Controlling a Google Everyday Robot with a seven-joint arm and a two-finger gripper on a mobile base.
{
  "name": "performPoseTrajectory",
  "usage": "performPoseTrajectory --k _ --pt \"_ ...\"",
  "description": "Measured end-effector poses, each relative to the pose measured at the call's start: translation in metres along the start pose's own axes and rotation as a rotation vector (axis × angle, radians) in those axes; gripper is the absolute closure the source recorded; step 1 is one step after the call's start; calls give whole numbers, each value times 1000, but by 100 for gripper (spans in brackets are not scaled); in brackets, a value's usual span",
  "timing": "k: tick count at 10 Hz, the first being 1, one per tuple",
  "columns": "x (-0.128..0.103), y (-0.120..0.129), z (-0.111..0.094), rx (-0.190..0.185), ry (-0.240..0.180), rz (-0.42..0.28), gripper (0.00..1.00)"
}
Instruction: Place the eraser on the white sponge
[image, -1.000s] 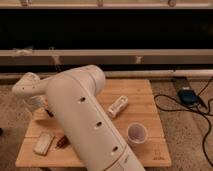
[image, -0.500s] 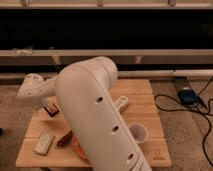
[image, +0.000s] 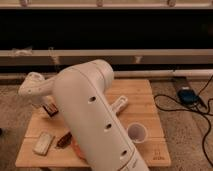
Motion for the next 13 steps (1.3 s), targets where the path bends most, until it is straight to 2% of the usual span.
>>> performPoseTrajectory --k 4,6,7,8,9,10,11,12,13 --pt "-3 -19 21 5 62 30 35" --pt "-1 -21 34 -10 116 41 37" --pt "-1 -19 40 -24 143 45 44" --pt "0 -20 41 -36 150 51 53" --pt "5 -20 39 -51 149 51 66" --pt "11 -19 33 -56 147 49 75" --pt "13 -18 22 -51 129 43 83" --pt "19 -7 7 -49 107 30 93" --pt "26 6 -5 -44 91 11 99"
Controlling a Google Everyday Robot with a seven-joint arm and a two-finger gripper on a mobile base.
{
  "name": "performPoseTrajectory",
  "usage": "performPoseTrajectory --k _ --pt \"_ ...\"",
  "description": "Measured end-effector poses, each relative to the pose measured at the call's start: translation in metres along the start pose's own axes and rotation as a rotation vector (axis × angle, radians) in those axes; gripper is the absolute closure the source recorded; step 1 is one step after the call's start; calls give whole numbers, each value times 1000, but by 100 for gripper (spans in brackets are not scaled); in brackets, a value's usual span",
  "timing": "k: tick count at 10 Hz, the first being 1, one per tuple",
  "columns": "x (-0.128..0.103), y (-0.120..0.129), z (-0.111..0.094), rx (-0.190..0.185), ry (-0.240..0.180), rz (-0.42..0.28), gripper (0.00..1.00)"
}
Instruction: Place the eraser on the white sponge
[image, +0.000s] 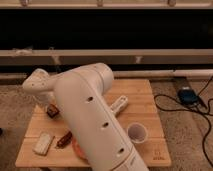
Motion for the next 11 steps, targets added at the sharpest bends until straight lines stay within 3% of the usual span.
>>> performPoseTrajectory --k 3,7,9,11 --pt "28 47 -19 6 -14 -76 100" --pt "74 127 -27 -15 -2 -226 100" --pt "103 146 -30 -28 2 -270 100" --pt "126 148 -30 -33 4 -287 100"
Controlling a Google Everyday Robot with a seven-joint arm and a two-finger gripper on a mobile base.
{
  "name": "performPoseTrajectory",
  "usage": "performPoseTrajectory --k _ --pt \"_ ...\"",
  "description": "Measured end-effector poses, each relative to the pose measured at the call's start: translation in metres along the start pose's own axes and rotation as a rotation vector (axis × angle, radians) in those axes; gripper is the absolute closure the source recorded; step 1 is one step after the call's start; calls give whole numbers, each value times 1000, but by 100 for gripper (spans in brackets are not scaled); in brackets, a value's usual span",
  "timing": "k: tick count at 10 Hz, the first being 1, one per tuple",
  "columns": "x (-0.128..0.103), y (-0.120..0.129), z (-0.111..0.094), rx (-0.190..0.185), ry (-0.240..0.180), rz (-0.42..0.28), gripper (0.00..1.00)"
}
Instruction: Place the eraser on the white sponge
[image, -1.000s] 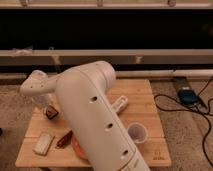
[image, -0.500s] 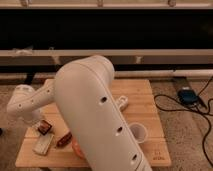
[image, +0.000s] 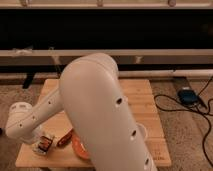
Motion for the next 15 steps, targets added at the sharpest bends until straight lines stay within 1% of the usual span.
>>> performPoseTrajectory --k 2,4,5,8,9,10,11,12,13,15 --pt "11 1 3 6 -9 -1 100" --pt "6 -3 3 17 -27 5 99" --pt "3 -3 4 18 -33 6 95" --pt "-1 -8 4 18 -47 17 68" --pt "-3 -8 6 12 -44 10 55" --pt "-3 -7 6 6 -41 8 47" --pt "-2 -10 7 1 -39 7 35" --pt "-2 -11 7 -4 -39 8 26" --pt "-2 -13 6 -8 -40 8 21" --pt "-2 -18 2 -7 -48 17 20"
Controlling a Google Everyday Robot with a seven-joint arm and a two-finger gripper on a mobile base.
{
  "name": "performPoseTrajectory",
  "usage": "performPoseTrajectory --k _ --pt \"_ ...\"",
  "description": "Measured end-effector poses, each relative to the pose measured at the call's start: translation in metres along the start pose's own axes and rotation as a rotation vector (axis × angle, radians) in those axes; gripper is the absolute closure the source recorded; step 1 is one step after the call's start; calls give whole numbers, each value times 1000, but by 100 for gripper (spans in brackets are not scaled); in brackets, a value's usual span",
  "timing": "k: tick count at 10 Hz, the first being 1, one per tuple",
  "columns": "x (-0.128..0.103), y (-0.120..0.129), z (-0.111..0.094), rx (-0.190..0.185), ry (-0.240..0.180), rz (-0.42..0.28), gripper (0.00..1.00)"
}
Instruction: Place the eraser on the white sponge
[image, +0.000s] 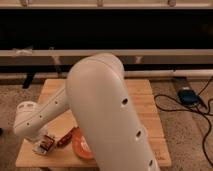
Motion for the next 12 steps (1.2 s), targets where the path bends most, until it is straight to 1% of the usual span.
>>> performPoseTrajectory --k 3,5,6,9,11,12 --pt "-2 -25 -16 21 -36 24 20" --pt "-7 -34 -26 33 -64 30 20" --pt "-10 -43 -31 42 -77 36 20" --pt "-23 -58 -34 57 -107 34 20" --pt "-31 -72 -31 80 -137 48 20" --pt "-32 -75 -31 85 -143 53 20"
